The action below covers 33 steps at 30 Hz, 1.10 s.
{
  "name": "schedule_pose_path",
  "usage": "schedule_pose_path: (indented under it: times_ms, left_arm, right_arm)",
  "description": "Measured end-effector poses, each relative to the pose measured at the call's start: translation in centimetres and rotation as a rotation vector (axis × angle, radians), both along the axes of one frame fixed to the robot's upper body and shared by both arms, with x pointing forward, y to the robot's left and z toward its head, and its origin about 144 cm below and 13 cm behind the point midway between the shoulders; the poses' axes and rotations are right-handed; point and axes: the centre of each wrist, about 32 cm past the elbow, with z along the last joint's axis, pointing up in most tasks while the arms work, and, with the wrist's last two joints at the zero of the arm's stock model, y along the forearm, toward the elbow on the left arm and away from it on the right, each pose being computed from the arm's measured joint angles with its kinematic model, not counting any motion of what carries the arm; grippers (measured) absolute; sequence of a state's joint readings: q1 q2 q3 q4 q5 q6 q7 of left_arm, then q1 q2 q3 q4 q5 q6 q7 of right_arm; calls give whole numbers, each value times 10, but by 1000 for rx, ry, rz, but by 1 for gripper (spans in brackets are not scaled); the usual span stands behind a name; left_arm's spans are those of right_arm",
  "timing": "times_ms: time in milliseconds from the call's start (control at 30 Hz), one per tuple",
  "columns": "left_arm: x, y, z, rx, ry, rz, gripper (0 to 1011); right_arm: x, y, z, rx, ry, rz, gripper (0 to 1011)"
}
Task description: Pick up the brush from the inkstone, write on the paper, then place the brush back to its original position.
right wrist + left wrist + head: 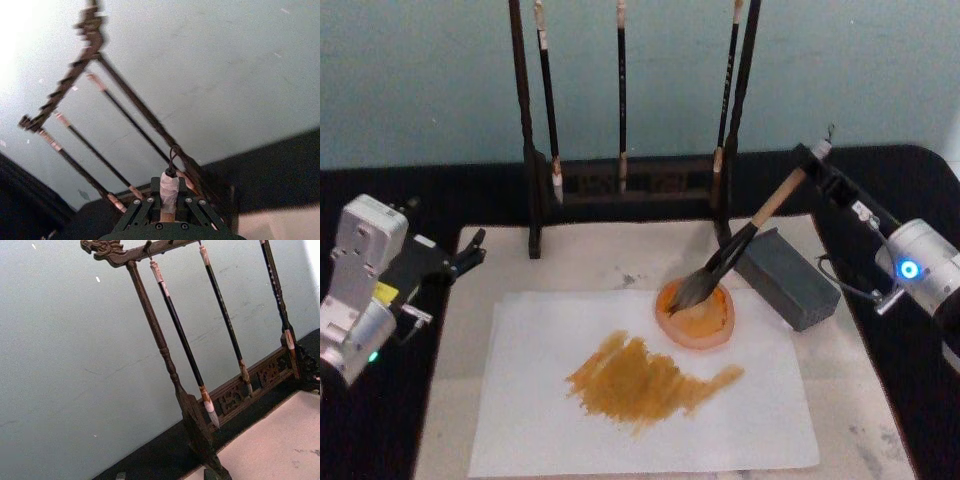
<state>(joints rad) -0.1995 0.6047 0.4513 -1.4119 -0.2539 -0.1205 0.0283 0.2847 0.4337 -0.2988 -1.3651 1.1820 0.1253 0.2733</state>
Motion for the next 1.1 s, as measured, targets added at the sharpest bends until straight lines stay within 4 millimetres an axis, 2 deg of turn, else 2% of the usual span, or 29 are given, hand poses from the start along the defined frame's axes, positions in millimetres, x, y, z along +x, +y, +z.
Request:
schedule_pose_path:
  times_ms: [300, 600, 800, 1100]
  left_arm:
    - [0, 0, 0, 0, 0, 0, 1010]
    - [0, 0, 0, 0, 0, 0, 1010]
    - [0, 0, 0, 0, 0, 0, 1009]
    - [0, 0, 0, 0, 0, 0, 1010]
  right_arm:
    - [-4, 20, 41, -216, -153, 82, 179]
    - [-20, 56, 85, -486, -356, 219, 179]
    - [-28, 66, 95, -581, -418, 257, 179]
    - [-29, 68, 96, -589, -422, 262, 179]
